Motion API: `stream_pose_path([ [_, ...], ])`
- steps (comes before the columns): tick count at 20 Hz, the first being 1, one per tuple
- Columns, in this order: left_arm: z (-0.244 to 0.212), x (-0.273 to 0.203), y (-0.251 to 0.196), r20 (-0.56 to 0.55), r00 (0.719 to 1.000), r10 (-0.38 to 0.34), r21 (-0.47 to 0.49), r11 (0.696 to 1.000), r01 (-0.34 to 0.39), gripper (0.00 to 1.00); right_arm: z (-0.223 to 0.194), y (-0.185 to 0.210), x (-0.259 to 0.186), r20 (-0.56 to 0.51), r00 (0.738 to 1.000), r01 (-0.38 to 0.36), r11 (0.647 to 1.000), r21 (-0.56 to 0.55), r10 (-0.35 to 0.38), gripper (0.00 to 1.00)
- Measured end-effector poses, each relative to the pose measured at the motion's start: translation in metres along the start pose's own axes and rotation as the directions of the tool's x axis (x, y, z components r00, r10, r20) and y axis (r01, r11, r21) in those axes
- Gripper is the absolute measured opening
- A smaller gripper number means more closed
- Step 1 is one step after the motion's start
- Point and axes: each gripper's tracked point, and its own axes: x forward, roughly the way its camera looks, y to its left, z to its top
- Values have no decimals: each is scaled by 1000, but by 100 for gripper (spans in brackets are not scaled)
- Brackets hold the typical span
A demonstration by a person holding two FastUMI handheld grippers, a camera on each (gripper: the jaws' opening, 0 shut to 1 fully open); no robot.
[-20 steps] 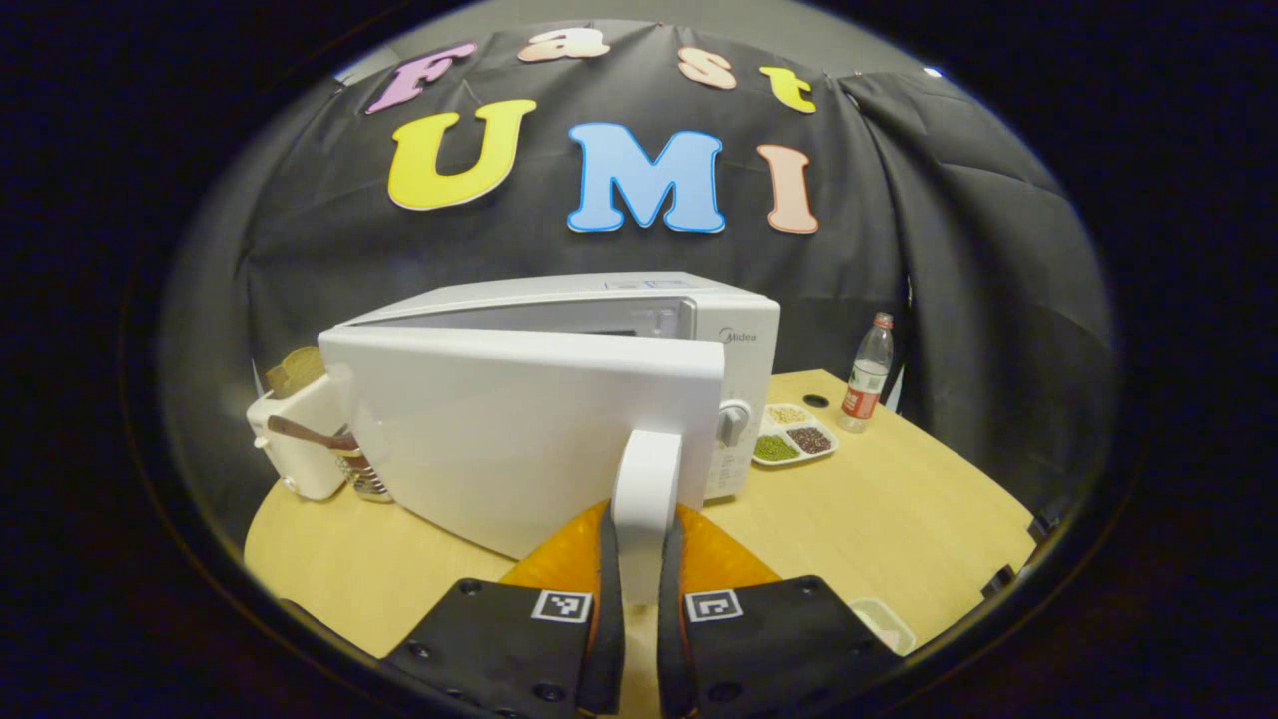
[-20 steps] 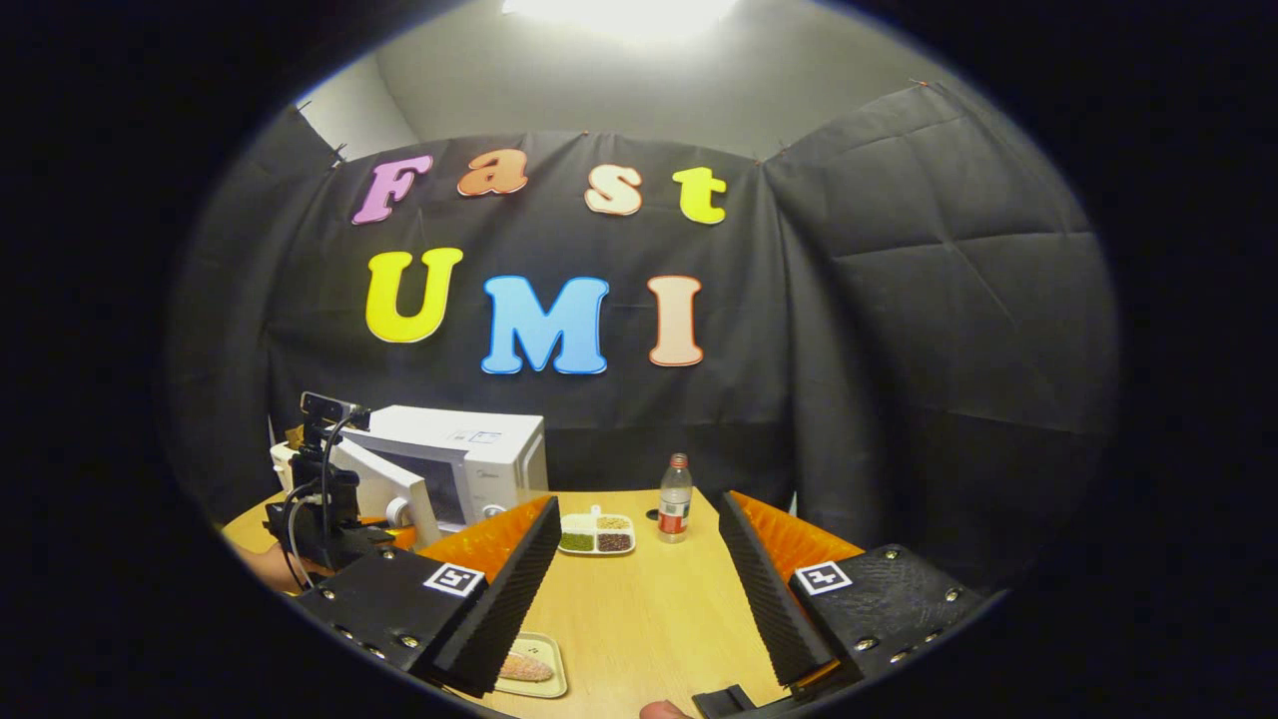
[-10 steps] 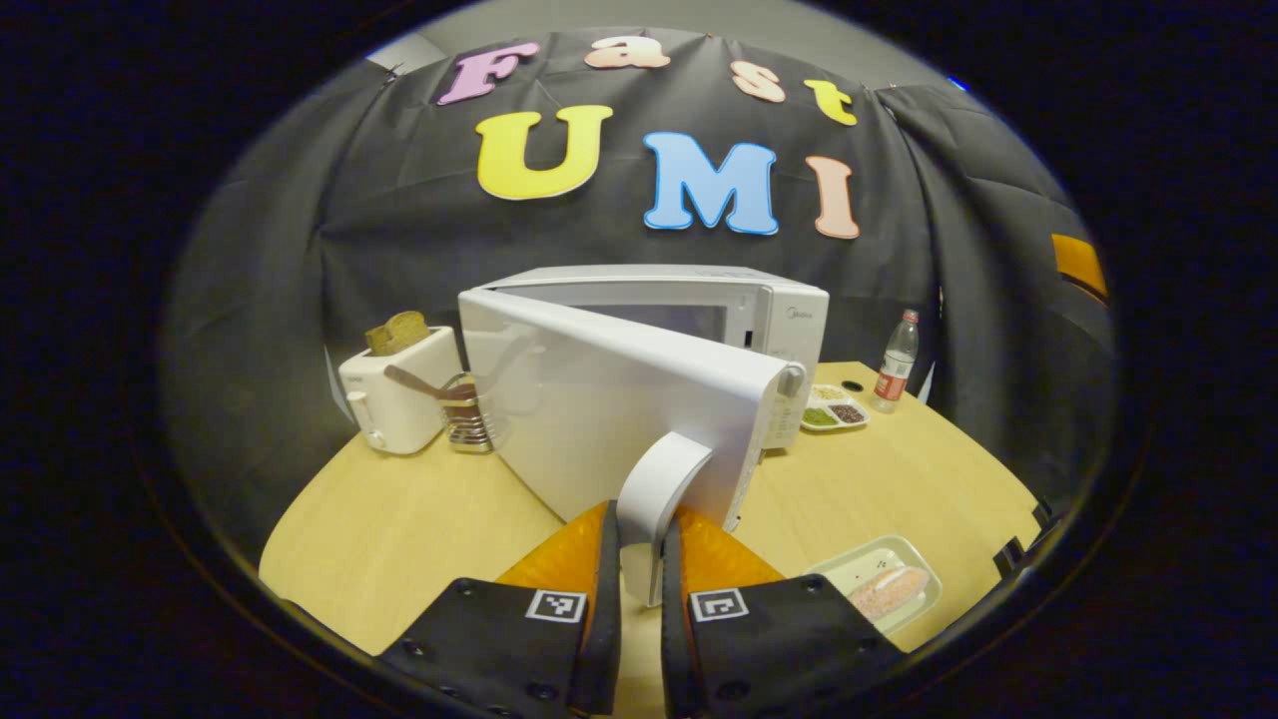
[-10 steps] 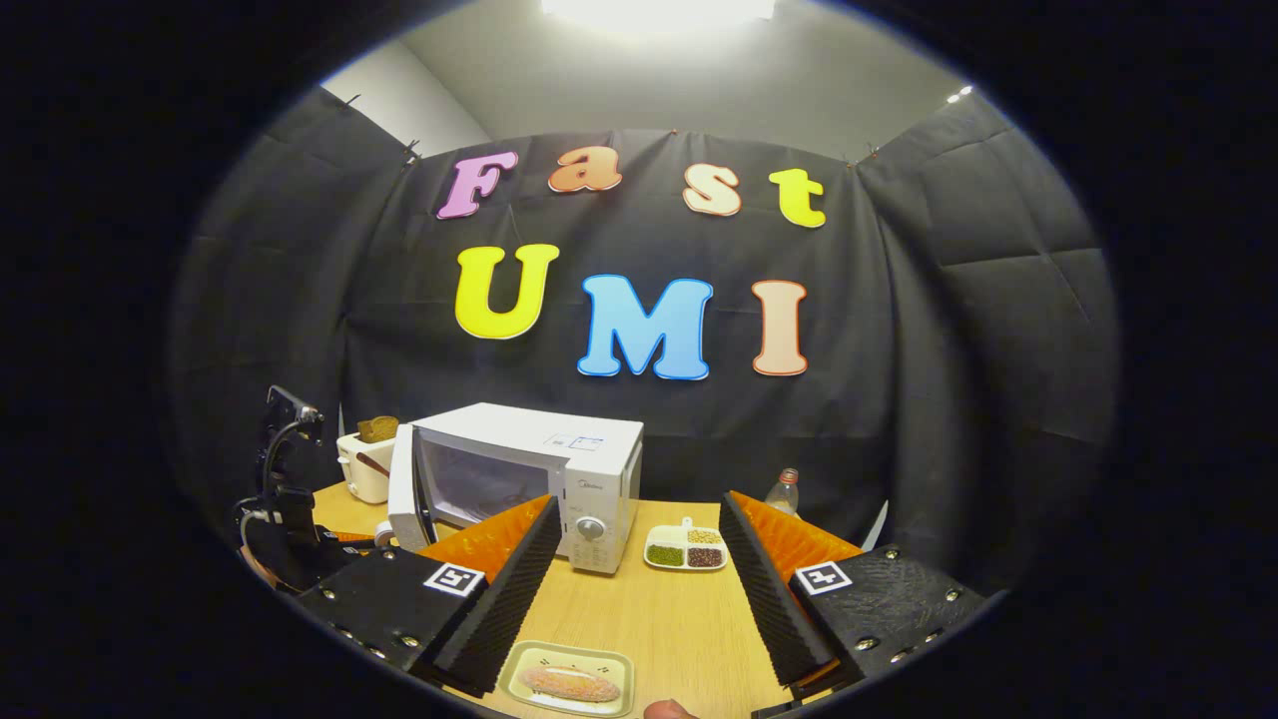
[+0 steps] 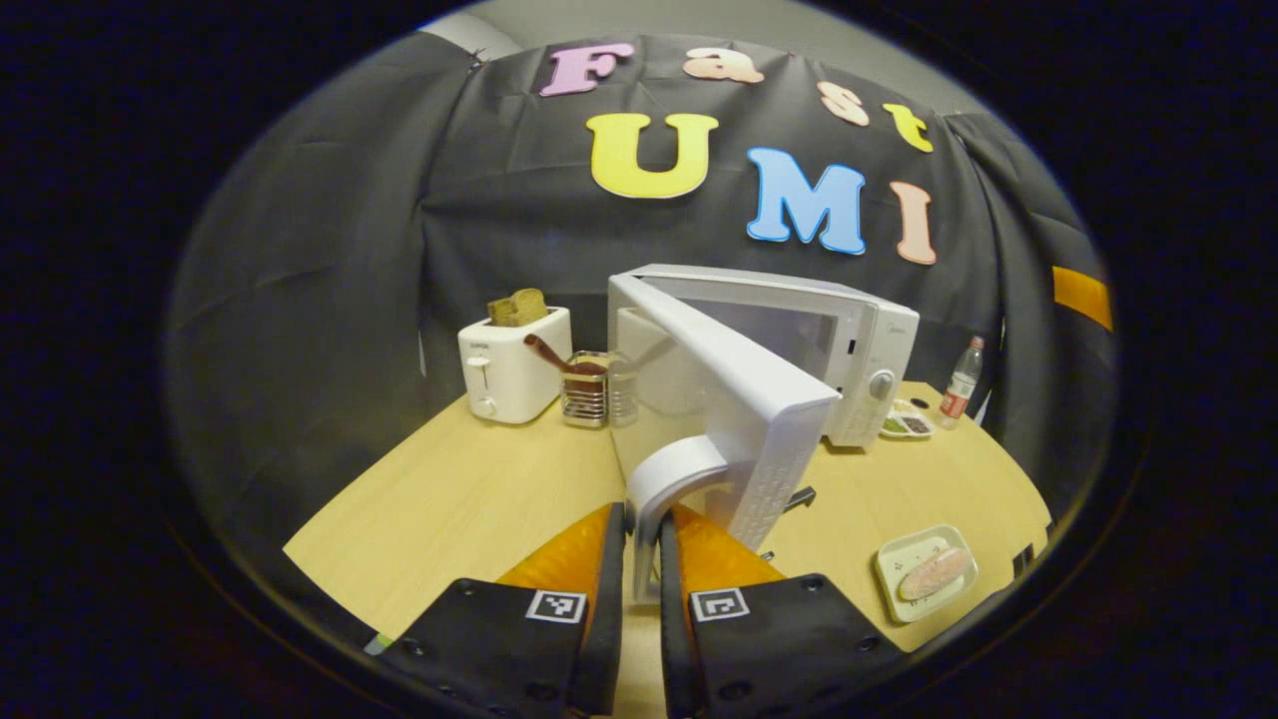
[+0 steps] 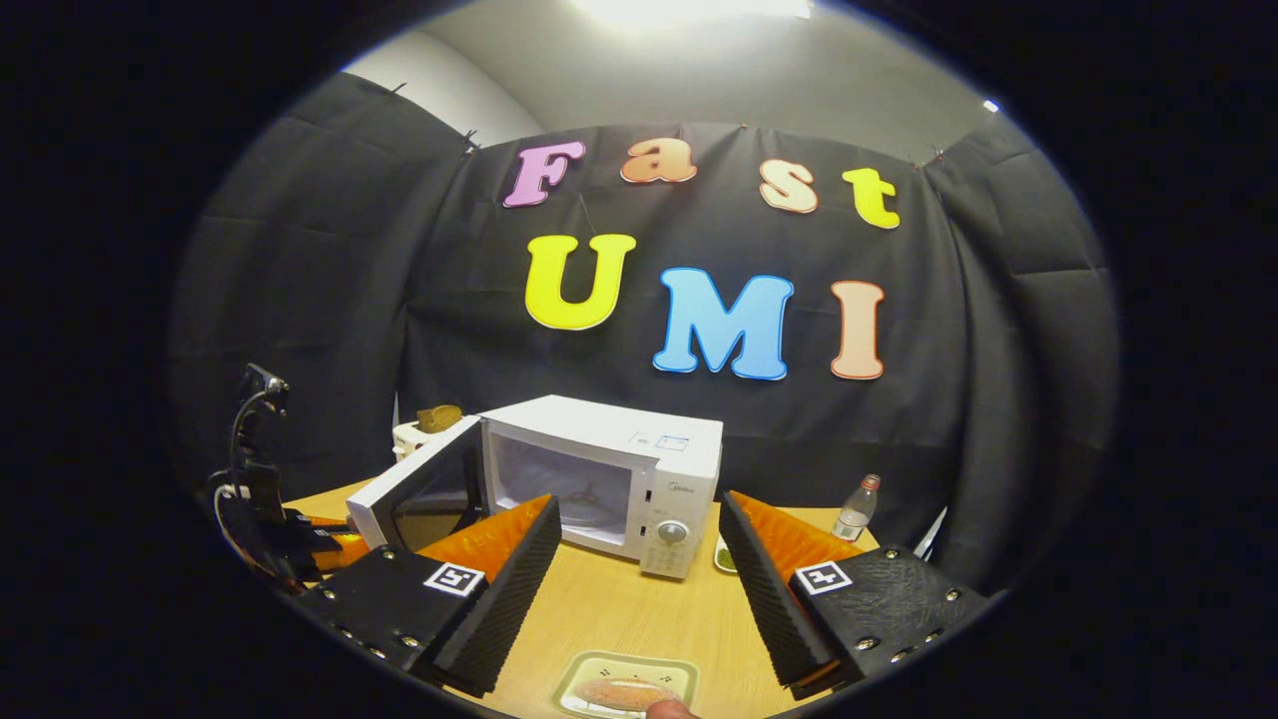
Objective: Open the microwave oven with the left hand, put the food in, and close the microwave oven.
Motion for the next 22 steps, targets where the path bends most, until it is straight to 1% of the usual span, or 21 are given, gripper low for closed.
stream_pose_path([
  [2, -8, -5, 14, -10, 1000, 8, -15, 1000, -8, 23, -1, 15, 6, -3, 999, -36, 999, -19, 36, 98],
  [4, -13, -5, 26, -16, 1000, 9, -22, 1000, -10, 22, -7, 33, 11, -22, 995, -94, 995, -26, 94, 97],
  [5, -15, -6, 33, -15, 1000, 12, -26, 1000, -13, 22, -10, 36, 13, -34, 993, -112, 993, -36, 110, 97],
  [8, -18, -7, 52, -5, 1000, 29, -36, 999, -29, 26, -22, 36, 17, -69, 989, -139, 983, -122, 131, 97],
  [9, -20, -8, 61, -17, 998, 54, -41, 998, -55, 26, -29, 35, 18, -90, 985, -157, 976, -152, 145, 97],
  [10, -21, -11, 72, -22, 996, 86, -54, 995, -87, 29, -38, 36, 21, -114, 980, -184, 967, -177, 166, 98],
  [11, -20, -16, 81, -23, 993, 119, -68, 990, -120, 35, -48, 36, 23, -143, 972, -213, 957, -199, 187, 98],
  [12, -19, -22, 91, -25, 987, 156, -79, 984, -158, 45, -58, 37, 25, -175, 962, -247, 945, -214, 212, 98],
  [13, -20, -30, 98, -29, 982, 189, -91, 977, -191, 49, -69, 36, 27, -213, 948, -283, 934, -220, 237, 97],
  [14, -20, -40, 99, -25, 978, 207, -105, 972, -209, 65, -84, 37, 28, -257, 929, -324, 920, -220, 266, 97],
  [15, -15, -49, 101, -7, 975, 222, -116, 968, -221, 72, -98, 38, 28, -305, 906, -367, 903, -221, 294, 97],
  [16, -13, -61, 104, 15, 971, 240, -117, 964, -237, 87, -114, 39, 26, -354, 880, -408, 886, -220, 317, 97],
  [17, -10, -68, 106, 31, 966, 257, -115, 961, -252, 95, -129, 38, 24, -399, 855, -439, 873, -213, 332, 97],
  [18, -8, -81, 107, 41, 962, 270, -111, 958, -264, 96, -143, 36, 23, -439, 829, -468, 860, -204, 347, 98],
  [19, -5, -88, 107, 51, 959, 280, -106, 956, -273, 92, -158, 36, 21, -479, 800, -497, 846, -193, 361, 98],
  [21, 3, -105, 106, 75, 952, 297, -94, 952, -290, 92, -184, 36, 15, -548, 744, -551, 815, -180, 382, 98],
  [22, 9, -113, 104, 89, 948, 307, -92, 950, -299, 96, -200, 38, 11, -589, 706, -582, 795, -168, 392, 98],
])
